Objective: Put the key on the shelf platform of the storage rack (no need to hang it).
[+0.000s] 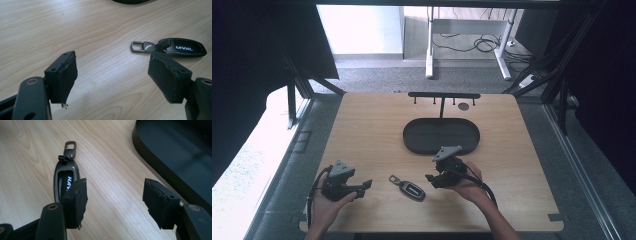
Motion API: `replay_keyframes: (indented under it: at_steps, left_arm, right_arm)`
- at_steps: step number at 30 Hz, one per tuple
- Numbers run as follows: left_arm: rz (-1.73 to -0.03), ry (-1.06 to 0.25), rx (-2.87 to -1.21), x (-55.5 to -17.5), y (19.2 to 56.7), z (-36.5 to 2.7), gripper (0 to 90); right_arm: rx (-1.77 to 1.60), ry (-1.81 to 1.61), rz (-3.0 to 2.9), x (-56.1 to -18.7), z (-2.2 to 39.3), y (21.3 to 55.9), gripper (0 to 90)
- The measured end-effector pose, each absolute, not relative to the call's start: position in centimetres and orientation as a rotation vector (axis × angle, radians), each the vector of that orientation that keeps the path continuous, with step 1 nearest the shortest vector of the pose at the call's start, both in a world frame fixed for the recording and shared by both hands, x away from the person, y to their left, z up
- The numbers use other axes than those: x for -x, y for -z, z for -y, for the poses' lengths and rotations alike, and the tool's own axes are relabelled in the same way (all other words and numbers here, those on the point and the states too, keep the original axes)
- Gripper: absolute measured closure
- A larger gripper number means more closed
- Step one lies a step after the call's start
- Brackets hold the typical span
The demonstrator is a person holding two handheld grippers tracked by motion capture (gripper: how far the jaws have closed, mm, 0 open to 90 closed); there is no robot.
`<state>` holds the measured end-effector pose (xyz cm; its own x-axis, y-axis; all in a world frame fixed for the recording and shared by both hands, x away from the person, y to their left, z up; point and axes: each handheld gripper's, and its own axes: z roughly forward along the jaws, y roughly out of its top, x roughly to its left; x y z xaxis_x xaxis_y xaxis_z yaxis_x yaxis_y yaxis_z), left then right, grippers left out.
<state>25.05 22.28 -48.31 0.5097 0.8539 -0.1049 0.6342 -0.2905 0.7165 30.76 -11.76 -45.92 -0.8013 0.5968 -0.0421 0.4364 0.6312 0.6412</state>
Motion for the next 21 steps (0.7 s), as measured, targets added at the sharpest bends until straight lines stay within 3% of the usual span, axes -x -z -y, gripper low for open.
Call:
replay_keyframes:
  at_steps: [21]
  left_arm:
    - [-1.214, -0.389, -2.035, -25.1, 48.4, -22.3, 23.5]
  right_arm:
    - [-0.766, -0.909, -2.672, -30.7, 8.4, 46.2, 36.7]
